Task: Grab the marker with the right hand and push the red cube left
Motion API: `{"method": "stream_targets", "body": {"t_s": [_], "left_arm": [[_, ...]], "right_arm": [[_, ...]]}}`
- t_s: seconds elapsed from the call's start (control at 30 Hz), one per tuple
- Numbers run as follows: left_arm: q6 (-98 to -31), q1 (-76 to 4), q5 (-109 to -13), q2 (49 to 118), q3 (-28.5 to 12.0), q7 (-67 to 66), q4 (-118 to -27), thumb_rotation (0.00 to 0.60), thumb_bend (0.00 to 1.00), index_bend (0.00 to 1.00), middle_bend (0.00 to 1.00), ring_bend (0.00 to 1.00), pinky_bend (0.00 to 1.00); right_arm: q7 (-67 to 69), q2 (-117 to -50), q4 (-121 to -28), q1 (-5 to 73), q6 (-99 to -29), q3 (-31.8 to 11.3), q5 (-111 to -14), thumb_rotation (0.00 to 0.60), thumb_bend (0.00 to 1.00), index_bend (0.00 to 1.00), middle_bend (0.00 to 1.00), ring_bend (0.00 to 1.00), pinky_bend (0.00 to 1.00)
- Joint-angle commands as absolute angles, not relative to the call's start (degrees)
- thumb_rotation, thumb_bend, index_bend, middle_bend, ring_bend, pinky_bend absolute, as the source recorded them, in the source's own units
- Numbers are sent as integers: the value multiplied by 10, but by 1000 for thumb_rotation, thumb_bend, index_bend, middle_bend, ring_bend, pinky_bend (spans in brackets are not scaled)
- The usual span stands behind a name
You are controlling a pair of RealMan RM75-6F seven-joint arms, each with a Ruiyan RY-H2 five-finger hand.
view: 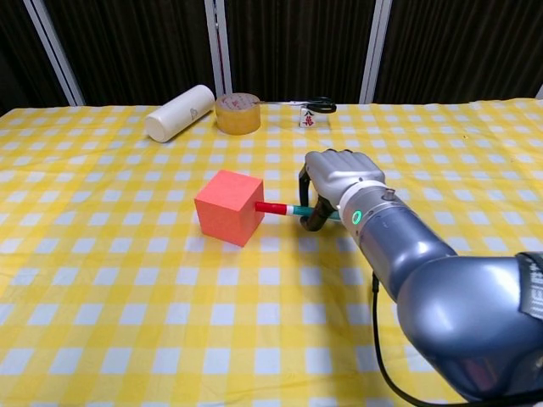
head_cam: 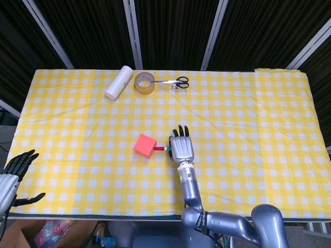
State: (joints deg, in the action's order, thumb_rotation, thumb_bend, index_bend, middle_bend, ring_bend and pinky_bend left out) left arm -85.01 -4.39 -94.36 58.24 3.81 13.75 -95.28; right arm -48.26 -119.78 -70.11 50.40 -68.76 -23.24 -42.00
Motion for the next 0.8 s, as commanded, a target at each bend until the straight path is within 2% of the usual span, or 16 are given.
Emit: {"method": "stream_targets", "body": {"t_s": [0.03,0.6,0.8], "left_arm": [[-852,-43,-944,582,38,138,-954,600,0,0,0,0,0],[-856,-41,-944,581,38,141,-955,600,0,0,0,0,0],[-854,-42,-942,580,38,141,-954,600,0,0,0,0,0]], "right_arm": [[-478,-1213,-689,518,-682,-240,-426,600,491,582,227,42,0],[-471,-1267,-631,561,-664,-260,-438,600,491,582,227,42,0],[-475,-1270,-638,555,-671,-249,-445,600,491,582,227,42,0]]}}
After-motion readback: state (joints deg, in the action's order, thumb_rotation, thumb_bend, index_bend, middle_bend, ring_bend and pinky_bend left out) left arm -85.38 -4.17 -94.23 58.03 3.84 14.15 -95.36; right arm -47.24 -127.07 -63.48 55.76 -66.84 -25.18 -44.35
